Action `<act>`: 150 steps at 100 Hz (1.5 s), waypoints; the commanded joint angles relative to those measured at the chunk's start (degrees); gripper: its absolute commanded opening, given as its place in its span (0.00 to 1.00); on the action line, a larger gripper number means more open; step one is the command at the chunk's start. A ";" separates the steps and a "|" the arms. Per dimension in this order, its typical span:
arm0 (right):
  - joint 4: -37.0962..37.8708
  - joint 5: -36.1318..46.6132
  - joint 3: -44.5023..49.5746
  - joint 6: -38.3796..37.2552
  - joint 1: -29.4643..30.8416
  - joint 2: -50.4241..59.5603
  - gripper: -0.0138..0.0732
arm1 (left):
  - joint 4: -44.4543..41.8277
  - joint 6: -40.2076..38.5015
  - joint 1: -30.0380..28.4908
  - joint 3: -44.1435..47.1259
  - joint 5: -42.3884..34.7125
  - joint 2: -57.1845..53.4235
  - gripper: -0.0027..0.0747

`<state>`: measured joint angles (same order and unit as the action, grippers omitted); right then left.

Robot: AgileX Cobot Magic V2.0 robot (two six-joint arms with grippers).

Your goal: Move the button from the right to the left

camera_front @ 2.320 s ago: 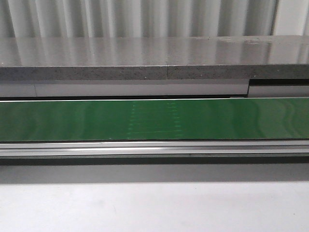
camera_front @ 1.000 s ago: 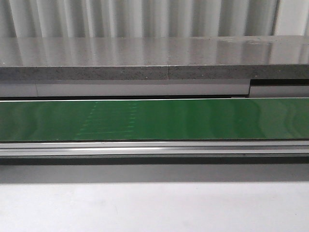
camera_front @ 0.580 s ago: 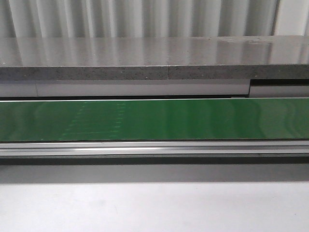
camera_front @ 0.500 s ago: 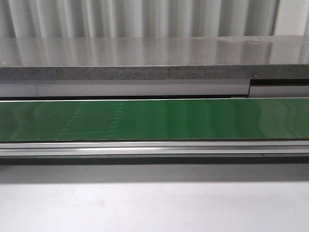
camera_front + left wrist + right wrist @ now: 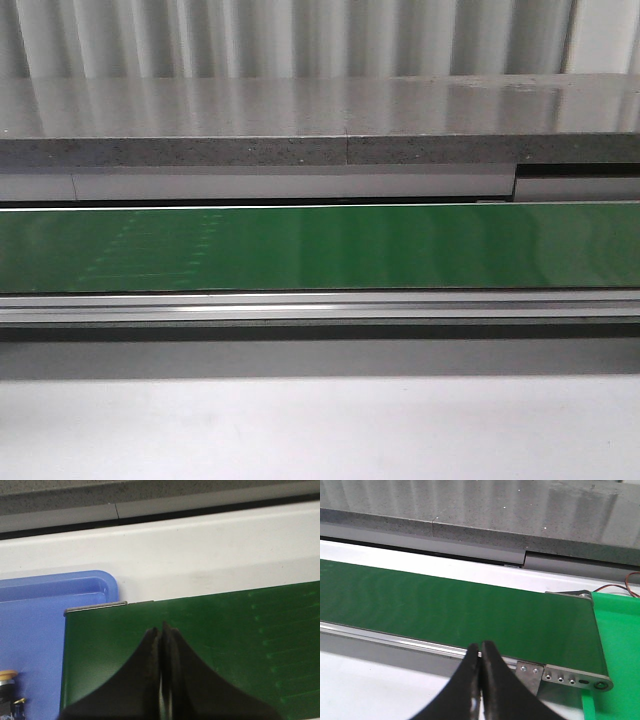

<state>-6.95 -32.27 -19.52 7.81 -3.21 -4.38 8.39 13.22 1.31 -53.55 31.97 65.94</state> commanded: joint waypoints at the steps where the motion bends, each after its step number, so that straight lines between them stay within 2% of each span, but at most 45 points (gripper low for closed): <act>1: -0.25 4.65 -1.39 0.40 -0.05 -0.51 0.08 | 1.86 -0.62 0.45 2.42 -6.80 -6.03 0.01; 14: -0.25 4.65 -1.39 0.40 -0.05 -0.51 0.08 | 2.81 -0.62 0.71 7.69 -7.67 -12.33 0.01; 36: -0.25 4.65 -1.39 0.40 -0.05 -0.51 0.08 | 3.05 -0.62 4.96 16.46 -11.23 -23.45 0.01; 64: -0.25 4.65 -1.39 0.40 -0.05 -0.51 0.08 | 3.86 -1.07 4.83 24.95 -12.68 -36.54 0.01; 78: -0.25 4.65 -1.39 0.40 -0.05 -0.51 0.08 | 3.72 -1.07 4.83 30.32 -16.70 -42.16 0.01; 97: -0.25 4.65 -1.39 0.40 -0.05 -0.51 0.08 | 3.72 -1.07 4.83 37.87 -26.24 -50.09 0.01; 113: -0.25 4.65 -1.39 0.40 -0.05 -0.51 0.08 | 3.72 -1.39 4.83 42.49 -29.28 -53.72 0.01; 119: -0.25 4.65 -1.39 0.40 -0.05 -0.51 0.08 | 1.66 -4.55 4.83 43.74 -29.41 -54.95 0.01; 132: -0.25 4.65 -1.39 0.40 -0.05 -0.51 0.08 | -15.47 -20.19 4.83 46.39 -27.19 -60.12 0.01; 150: -0.25 4.65 -1.39 0.40 -0.05 -0.51 0.08 | -15.58 -20.61 3.10 51.00 -26.48 -67.17 0.01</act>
<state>-6.95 -32.25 -19.52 7.81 -3.21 -4.38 -6.25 -5.81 5.45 -2.96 9.19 0.83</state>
